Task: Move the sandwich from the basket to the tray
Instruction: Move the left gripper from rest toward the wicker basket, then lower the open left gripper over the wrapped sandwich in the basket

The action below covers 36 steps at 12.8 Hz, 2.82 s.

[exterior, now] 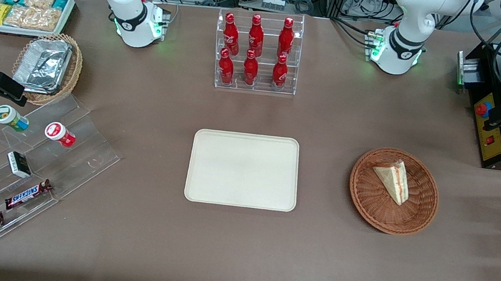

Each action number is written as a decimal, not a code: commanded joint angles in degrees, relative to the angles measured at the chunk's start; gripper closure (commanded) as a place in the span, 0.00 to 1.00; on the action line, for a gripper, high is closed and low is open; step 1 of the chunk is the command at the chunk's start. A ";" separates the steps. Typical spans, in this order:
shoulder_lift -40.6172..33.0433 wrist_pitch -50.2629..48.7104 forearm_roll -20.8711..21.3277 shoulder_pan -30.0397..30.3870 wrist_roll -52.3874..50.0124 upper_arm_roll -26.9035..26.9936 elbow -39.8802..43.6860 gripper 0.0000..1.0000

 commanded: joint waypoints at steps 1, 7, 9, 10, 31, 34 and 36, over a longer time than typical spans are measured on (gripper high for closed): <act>0.30 -0.67 0.16 -0.05 1.01 -0.10 0.76 0.00; 0.22 1.34 -0.46 -0.05 0.75 0.17 -5.02 0.00; 0.13 4.41 -0.19 -0.05 -4.58 0.08 -9.23 0.00; -0.22 7.74 -0.01 -0.22 -7.49 -0.18 -11.78 0.00; 4.16 58.74 0.60 -0.84 -36.70 -3.08 -47.66 0.00; 5.75 59.98 0.60 -1.45 -36.70 -3.08 -48.19 0.00; 6.54 60.15 0.60 -1.54 -36.78 -3.08 -48.45 0.00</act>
